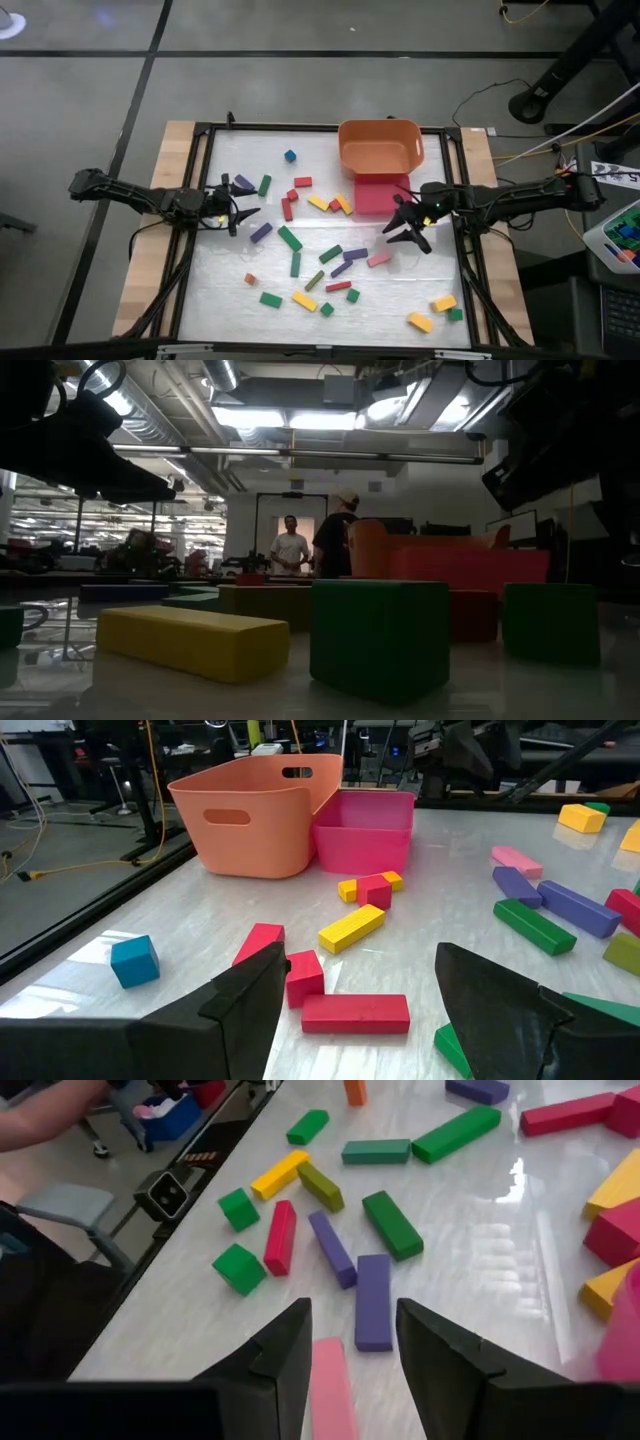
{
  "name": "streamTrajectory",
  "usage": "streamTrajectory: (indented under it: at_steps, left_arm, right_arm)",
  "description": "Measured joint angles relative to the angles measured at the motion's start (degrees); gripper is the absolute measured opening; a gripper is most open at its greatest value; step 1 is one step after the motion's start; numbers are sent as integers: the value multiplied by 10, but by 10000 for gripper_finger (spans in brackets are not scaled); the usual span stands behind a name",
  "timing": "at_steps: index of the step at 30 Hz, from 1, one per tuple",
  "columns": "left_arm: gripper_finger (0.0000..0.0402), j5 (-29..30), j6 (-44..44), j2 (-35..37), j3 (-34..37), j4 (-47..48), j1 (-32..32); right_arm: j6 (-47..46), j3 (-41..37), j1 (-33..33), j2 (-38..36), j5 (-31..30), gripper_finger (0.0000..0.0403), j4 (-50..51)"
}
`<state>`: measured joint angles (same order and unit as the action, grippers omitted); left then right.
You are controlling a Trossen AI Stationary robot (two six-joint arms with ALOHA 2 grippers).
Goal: Sort blocks by size
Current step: Put the pink rectangle block into the orange bin
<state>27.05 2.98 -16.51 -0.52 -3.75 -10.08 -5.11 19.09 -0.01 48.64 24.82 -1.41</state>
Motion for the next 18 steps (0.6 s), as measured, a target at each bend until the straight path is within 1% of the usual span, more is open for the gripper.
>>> streamTrajectory:
  at_steps: [6, 8, 13, 18]
  left_arm:
    - [244, 0, 0, 0, 0, 0, 0]
    - [244, 0, 0, 0, 0, 0, 0]
    - [244, 0, 0, 0, 0, 0, 0]
    - [244, 0, 0, 0, 0, 0, 0]
  right_arm:
    - [-12, 0, 0, 4, -2, 149, 8]
    - [-11, 0, 0, 13, -12, 158, 16]
    - [-6, 0, 1, 62, -10, 211, 16]
    - [36, 0, 4, 113, 42, 261, 13]
